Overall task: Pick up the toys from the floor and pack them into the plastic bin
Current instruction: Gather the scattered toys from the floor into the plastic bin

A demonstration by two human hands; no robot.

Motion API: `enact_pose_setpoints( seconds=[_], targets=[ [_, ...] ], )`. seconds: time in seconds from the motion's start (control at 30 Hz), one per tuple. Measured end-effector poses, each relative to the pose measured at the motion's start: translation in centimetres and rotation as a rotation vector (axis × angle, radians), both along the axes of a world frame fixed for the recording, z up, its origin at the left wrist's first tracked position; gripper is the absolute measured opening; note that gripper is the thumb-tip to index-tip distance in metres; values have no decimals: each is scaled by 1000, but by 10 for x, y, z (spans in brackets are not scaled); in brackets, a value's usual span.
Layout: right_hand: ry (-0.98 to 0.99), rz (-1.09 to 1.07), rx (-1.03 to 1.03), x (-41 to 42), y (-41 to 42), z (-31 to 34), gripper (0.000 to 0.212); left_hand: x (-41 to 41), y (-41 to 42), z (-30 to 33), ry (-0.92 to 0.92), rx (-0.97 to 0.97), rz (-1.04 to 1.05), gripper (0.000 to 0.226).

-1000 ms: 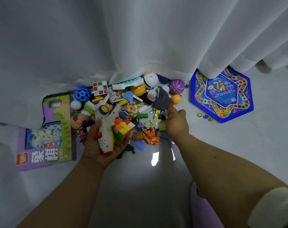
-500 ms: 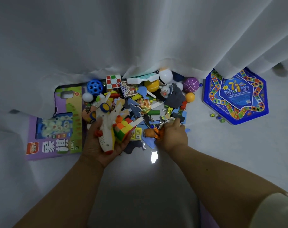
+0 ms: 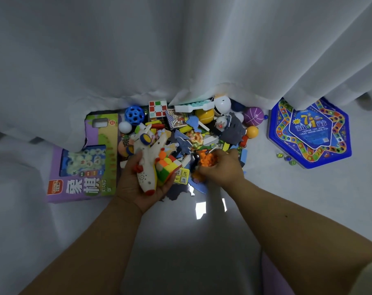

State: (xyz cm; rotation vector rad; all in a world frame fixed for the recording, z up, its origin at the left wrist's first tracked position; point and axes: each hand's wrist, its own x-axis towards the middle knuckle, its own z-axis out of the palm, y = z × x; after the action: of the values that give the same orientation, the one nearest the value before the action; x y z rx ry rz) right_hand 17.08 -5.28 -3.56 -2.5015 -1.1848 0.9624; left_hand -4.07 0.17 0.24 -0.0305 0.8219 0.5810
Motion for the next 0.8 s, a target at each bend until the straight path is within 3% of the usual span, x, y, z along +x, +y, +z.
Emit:
enact_pose_setpoints(
  seconds=[0.1,0.23,0.47,0.6,0.8],
  targets=[
    [-23,88,137,-10,8,21,57,-2,4,16,23,22,-9,97],
    [-71,222,332,-29,20,57,58,-13,17,45,133,86,-44,57],
    [-19,349,558,-82,50,131,60,-83,63,148,373,340,-167,38],
    [54,472,636,-151,67,166,54,-157,64,211,448,452,-166,38],
    [280,630,601,-283,71,197,49,-272,21,237,594,415,85,41]
  ],
)
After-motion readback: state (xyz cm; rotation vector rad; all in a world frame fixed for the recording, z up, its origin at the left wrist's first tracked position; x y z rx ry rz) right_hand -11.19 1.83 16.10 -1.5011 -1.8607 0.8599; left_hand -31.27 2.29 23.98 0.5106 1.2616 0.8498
